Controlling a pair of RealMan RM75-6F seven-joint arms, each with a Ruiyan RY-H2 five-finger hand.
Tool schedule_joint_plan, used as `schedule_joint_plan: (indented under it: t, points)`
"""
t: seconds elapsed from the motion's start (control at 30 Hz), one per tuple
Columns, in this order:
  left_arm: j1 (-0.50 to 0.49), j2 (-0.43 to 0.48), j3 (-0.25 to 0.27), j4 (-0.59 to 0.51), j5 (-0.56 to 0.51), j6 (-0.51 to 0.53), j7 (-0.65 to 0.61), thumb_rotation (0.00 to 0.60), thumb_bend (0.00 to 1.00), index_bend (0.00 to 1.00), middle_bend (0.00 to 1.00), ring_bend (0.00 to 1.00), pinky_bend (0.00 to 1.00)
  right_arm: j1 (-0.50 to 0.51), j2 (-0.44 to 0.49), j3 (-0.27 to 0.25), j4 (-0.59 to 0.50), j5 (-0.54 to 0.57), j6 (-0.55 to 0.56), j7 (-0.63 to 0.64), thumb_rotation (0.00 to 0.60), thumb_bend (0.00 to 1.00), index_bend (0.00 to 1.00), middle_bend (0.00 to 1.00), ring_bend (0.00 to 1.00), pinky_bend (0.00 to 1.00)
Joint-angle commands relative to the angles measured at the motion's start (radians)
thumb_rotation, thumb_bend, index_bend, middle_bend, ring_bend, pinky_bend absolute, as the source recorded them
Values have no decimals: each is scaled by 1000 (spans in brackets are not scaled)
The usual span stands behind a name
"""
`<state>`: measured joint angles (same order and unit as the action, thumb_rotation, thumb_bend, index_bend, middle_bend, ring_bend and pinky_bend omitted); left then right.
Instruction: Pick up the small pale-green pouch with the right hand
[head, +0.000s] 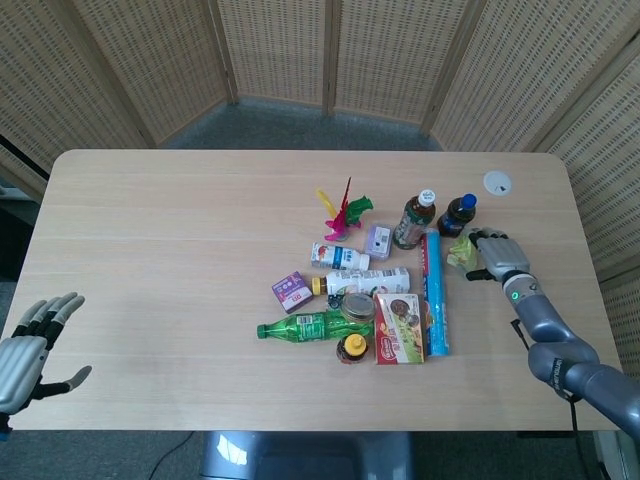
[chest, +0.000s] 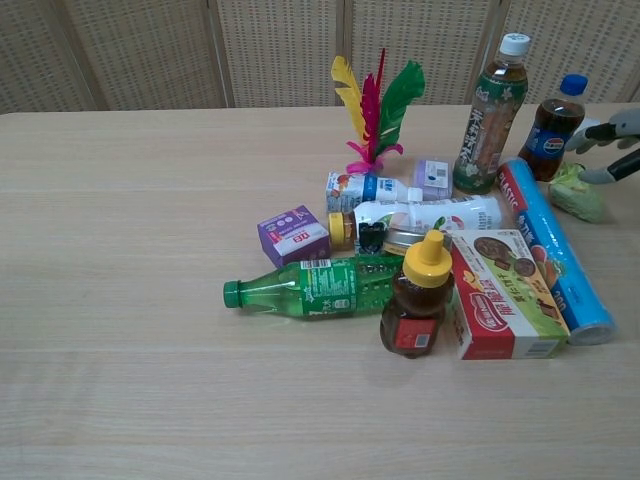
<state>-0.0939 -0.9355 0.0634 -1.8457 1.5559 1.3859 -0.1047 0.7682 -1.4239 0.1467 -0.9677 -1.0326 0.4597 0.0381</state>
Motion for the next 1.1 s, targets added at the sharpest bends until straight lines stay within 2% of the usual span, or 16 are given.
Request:
schedule_joint_plan:
  t: [0.03,0.17,0.33,0.9,1.0,1.1]
  points:
    - [1,1,0,-1,-2,1,1,600,302,36,0,0,0,12,-56,-4,69,-28,-46,46,336,454,0,0,0,0]
    - [-2,-1,-3,1,-1,-1,-2,600,303,36,0,0,0,-8,-60,-17,71,-48,-45,65,338,455,0,0,0,0]
    - [-8,-14,-7,13,10,-3,-16,600,301,37,0,0,0,-58,-17,-38,-11,-64,8,61,338,454,0,0,0,0]
    - [-19,-45,3,97,53,-4,-115,600,302,37,0,0,0,-301,279,-144,-585,52,409,-182,319,453,0,0,0,0]
    - [-18,-47,5,106,58,0,-128,600,302,36,0,0,0,-326,304,-147,-632,37,474,-206,316,449,0,0,0,0]
    - [-16,-45,6,110,63,8,-130,600,301,36,0,0,0,-321,312,-126,-632,15,501,-218,308,445,0,0,0,0]
